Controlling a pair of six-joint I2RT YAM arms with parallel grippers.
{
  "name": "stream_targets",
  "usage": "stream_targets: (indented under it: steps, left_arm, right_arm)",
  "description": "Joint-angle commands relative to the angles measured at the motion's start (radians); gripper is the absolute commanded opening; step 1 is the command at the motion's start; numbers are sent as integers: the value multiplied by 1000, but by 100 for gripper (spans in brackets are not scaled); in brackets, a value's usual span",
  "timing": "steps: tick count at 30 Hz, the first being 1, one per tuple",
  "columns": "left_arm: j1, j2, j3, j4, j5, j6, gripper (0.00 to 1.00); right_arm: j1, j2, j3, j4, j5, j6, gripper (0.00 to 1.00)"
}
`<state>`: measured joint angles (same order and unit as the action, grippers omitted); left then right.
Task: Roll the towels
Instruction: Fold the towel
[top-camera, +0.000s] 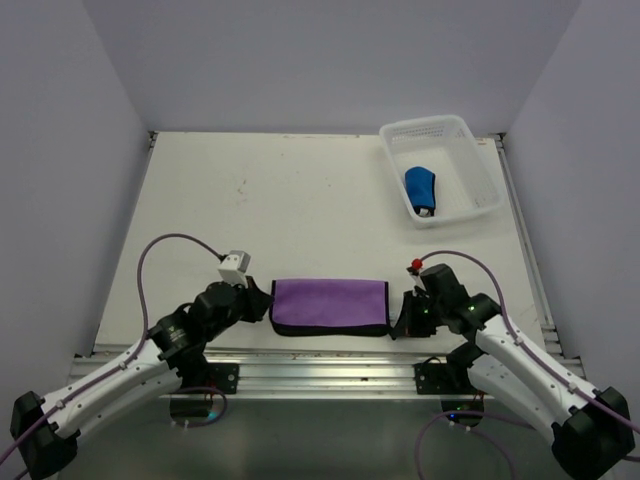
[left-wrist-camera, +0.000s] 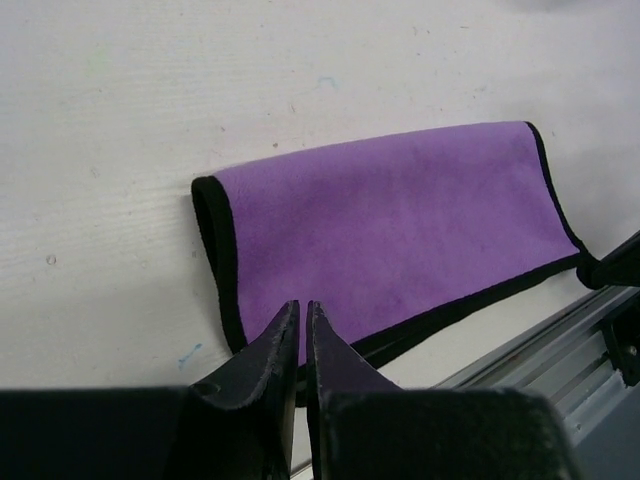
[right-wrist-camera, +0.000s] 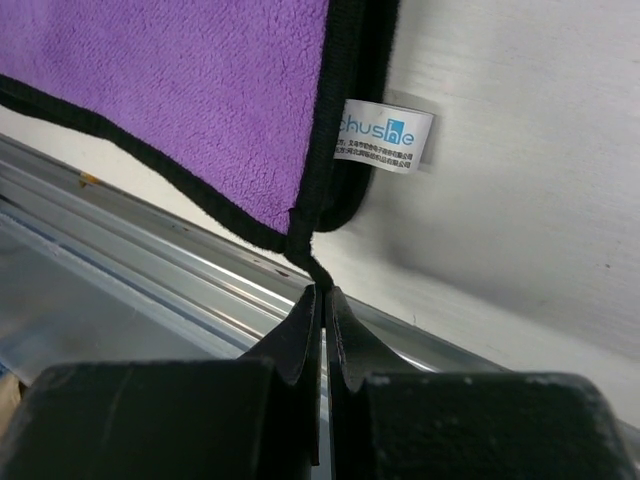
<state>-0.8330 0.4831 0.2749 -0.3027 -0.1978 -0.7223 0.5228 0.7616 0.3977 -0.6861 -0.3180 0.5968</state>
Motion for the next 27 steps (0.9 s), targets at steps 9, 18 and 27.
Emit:
stream_targets:
  steps: [9, 18, 27]
  left_arm:
    - [-6, 12, 44, 42, -20, 6, 3]
    - [-6, 118, 64, 157, 14, 11, 0]
    - [-5, 316, 73, 255, -75, -14, 0]
  right_arm:
    - [3, -12, 46, -58, 80, 41, 2]
    - [6, -34, 179, -154, 100, 51, 53]
    - [16, 86, 317, -19, 165, 64, 0]
